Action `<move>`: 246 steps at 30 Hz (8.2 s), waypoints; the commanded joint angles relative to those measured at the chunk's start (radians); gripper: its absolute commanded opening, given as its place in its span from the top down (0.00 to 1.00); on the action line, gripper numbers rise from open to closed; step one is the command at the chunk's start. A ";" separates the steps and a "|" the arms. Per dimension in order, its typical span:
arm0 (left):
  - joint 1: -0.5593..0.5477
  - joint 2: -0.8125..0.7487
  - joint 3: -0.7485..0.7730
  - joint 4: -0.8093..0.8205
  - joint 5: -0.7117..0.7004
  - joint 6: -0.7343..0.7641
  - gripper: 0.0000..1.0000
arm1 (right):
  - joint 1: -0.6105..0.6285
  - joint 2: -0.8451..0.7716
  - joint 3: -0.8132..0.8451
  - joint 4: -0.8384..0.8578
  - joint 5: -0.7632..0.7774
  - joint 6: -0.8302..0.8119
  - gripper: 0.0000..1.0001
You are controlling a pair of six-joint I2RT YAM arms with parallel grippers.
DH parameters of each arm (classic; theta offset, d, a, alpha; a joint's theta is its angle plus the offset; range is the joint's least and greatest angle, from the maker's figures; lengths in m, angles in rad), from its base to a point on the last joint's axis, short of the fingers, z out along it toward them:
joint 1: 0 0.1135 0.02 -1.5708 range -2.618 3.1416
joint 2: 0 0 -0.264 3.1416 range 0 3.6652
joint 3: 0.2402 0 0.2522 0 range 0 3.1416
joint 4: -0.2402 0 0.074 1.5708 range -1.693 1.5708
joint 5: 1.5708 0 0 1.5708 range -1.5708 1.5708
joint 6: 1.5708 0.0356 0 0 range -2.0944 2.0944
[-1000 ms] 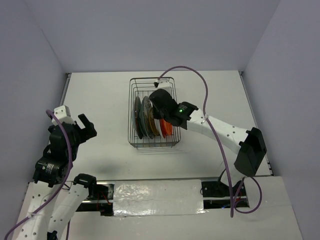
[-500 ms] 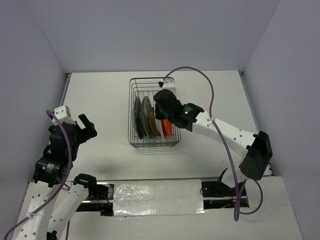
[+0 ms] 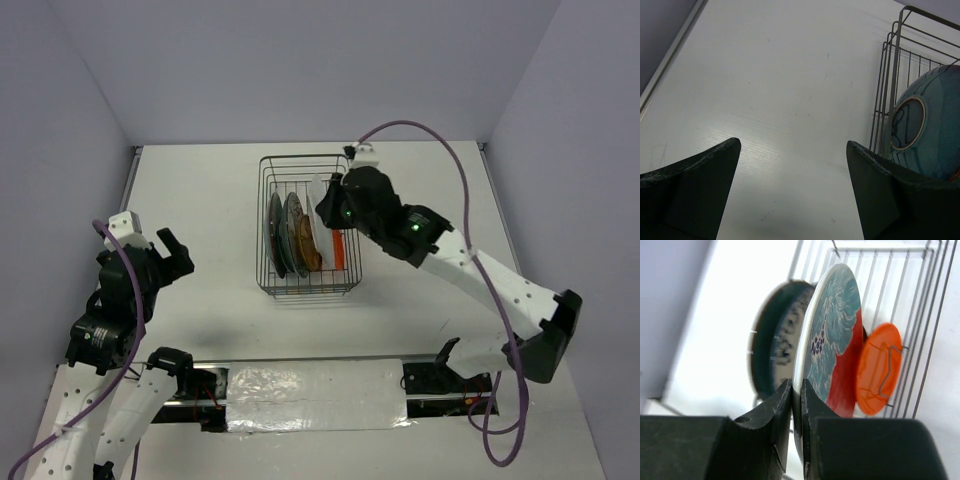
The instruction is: Unload the plates from the dish rack
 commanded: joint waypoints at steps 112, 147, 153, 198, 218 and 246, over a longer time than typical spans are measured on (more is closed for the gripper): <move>-0.035 0.006 -0.009 0.047 -0.001 -0.002 0.00 | 0.049 0.240 -0.015 0.238 -0.046 0.015 0.49; -0.044 -0.002 -0.010 0.045 -0.005 -0.004 0.00 | 0.092 0.176 -0.004 0.292 0.073 0.188 1.00; -0.046 0.004 -0.009 0.045 -0.004 -0.002 0.00 | 0.095 0.154 0.047 0.280 0.064 0.173 1.00; -0.049 0.014 -0.009 0.047 -0.002 -0.001 0.00 | -0.469 0.131 0.202 -0.059 0.388 -0.447 1.00; -0.069 -0.023 -0.010 0.043 -0.013 -0.006 0.00 | -0.500 0.535 0.311 -0.145 0.451 -0.418 0.97; -0.077 0.000 -0.010 0.045 -0.008 -0.002 0.00 | -0.489 0.722 0.258 -0.174 0.412 -0.401 0.39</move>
